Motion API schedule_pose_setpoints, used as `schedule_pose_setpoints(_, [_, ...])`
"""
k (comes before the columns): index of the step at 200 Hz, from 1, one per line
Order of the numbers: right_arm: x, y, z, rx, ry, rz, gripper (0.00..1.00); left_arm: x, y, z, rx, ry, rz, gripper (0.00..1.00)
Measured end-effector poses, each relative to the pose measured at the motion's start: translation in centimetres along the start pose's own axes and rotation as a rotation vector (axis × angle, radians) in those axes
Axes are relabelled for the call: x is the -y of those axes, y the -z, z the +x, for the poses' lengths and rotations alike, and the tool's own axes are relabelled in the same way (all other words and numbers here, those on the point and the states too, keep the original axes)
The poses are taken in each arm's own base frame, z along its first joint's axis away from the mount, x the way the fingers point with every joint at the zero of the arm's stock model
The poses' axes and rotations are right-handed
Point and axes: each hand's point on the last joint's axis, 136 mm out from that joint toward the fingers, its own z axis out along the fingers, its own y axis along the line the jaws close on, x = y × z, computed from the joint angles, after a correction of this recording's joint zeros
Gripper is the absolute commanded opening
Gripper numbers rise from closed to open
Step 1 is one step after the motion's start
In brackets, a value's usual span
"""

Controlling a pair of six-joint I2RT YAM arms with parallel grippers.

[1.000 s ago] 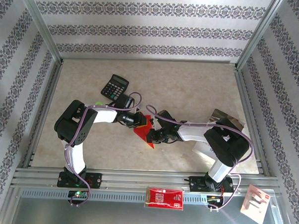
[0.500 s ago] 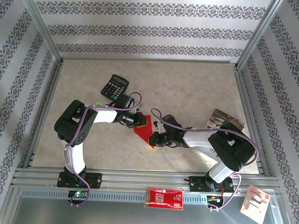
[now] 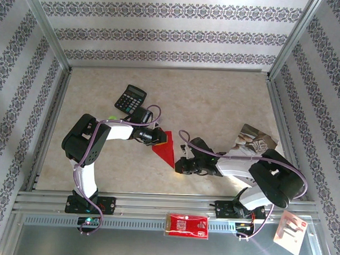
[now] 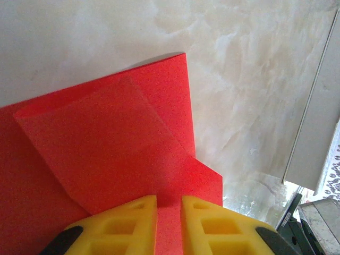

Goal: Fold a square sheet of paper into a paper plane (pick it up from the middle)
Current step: Fourth fold the wing at the center of the table.

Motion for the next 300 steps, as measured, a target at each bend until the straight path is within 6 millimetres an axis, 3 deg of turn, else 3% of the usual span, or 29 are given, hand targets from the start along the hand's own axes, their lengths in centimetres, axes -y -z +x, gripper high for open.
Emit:
schedule_pose_setpoints(29, [-0.8, 0.6, -0.2, 0.002, -0.005, -0.016, 0.00, 0.0, 0.0, 0.0, 0.000, -0.002, 0.000, 0.19])
schedule_pose_setpoints(81, [-3.8, 0.6, -3.5, 0.045, 0.017, -0.066, 0.00, 0.0, 0.0, 0.0, -0.001, -0.002, 0.001, 0.19])
schedule_pose_setpoints(125, [-1.9, -0.9, -3.7, 0.010, -0.028, -0.026, 0.00, 0.0, 0.0, 0.0, -0.002, -0.002, 0.002, 0.19])
schedule_pose_setpoints(207, [-0.4, -1.1, -2.7, -0.007, -0.037, -0.001, 0.00, 0.0, 0.0, 0.0, -0.002, -0.001, 0.001, 0.19])
schedule_pose_setpoints(300, [-0.2, -1.2, -2.7, 0.003, -0.032, -0.019, 0.00, 0.3, 0.1, 0.0, -0.002, -0.001, 0.011, 0.24])
